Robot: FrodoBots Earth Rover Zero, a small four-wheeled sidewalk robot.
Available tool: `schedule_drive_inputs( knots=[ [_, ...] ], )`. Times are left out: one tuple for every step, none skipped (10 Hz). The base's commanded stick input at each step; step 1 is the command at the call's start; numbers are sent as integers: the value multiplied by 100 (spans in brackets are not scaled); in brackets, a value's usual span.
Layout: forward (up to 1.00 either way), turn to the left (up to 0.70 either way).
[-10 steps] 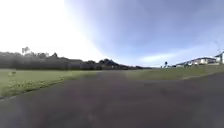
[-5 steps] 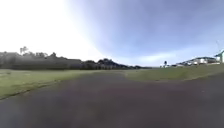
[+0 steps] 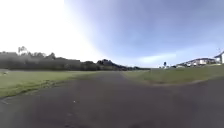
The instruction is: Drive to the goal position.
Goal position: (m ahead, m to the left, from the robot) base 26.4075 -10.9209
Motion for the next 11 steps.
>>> schedule_drive_inputs(
  knots=[
    [100,0],
    [100,0],
    [100,0],
    [100,0],
    [100,0],
    [100,0],
    [100,0],
    [100,0],
    [100,0],
    [100,0],
    [100,0]
  ],
)
